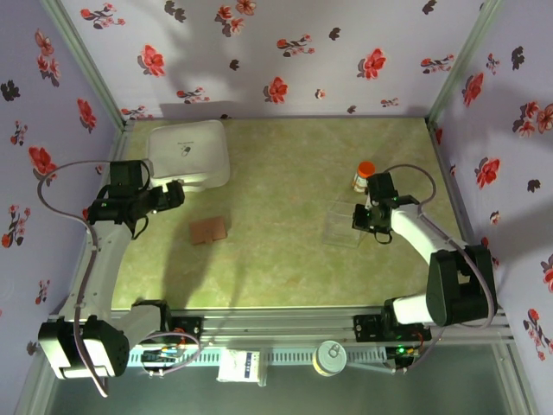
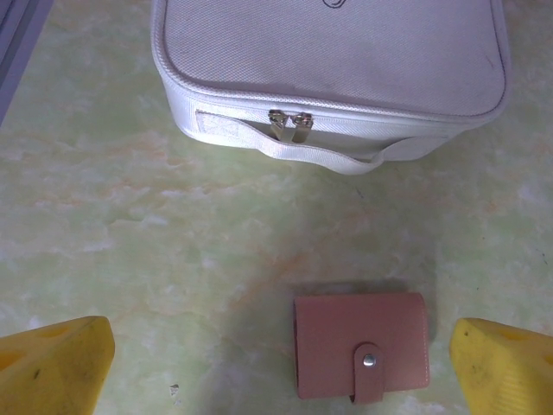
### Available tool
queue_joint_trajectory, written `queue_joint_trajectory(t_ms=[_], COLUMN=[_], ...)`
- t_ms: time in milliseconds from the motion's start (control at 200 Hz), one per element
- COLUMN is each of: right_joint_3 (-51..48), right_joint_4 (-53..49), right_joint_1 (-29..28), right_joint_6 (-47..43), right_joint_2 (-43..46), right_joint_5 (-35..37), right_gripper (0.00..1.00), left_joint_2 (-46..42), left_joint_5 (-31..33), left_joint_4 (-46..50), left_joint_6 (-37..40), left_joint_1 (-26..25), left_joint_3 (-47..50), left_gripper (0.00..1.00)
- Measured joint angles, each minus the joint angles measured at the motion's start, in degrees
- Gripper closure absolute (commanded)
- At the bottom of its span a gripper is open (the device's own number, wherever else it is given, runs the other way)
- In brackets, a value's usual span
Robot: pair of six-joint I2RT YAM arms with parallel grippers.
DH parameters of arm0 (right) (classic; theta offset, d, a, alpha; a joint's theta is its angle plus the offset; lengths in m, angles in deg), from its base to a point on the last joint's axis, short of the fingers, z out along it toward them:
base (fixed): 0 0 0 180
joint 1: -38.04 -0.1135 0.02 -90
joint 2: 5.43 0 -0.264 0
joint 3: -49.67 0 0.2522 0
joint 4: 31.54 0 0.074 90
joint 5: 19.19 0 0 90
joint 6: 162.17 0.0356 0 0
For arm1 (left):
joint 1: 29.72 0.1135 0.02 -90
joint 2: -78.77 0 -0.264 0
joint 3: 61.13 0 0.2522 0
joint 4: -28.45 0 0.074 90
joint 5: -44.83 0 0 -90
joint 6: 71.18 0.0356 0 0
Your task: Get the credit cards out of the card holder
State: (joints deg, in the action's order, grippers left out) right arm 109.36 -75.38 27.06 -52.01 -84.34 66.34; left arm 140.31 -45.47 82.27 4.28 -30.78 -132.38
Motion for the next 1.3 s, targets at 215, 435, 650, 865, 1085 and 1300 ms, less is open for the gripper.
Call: queue_joint_trajectory(t_ms=[215,435,650,865,1085,1300], right_joint_3=[2.9,10.0,20.7,32.2,39.6,41.9], right_joint_4=[-1.5,-1.8,-1.9,-1.9,-2.3,-3.8], right_joint_1=[-2.5,-8.0,-14.3,-18.2,-18.8,-18.8], right_joint_6=[0.0,1.5,3.8,5.9,6.5,6.9], right_joint_2=[-1.5,-7.5,-17.5,-27.5,-33.9,-36.3], right_joint_5=[1.4,3.3,4.5,5.0,5.6,6.3], right_gripper=[0.89,0.90,0.90,0.90,0.90,0.89], left_joint_2=[0.0,0.0,0.0,0.0,0.0,0.4], left_joint_5=[0.0,0.0,0.0,-0.5,-0.9,-0.9], left_joint_4=[0.4,0.4,0.8,0.9,1.0,1.0], left_joint_6=[0.0,0.0,0.0,0.0,0.0,0.0], left_joint_1=[0.4,0.6,0.6,0.6,0.6,0.6], left_joint_3=[0.3,0.3,0.4,0.7,1.1,1.1], left_gripper=[0.00,0.00,0.00,0.00,0.00,0.00])
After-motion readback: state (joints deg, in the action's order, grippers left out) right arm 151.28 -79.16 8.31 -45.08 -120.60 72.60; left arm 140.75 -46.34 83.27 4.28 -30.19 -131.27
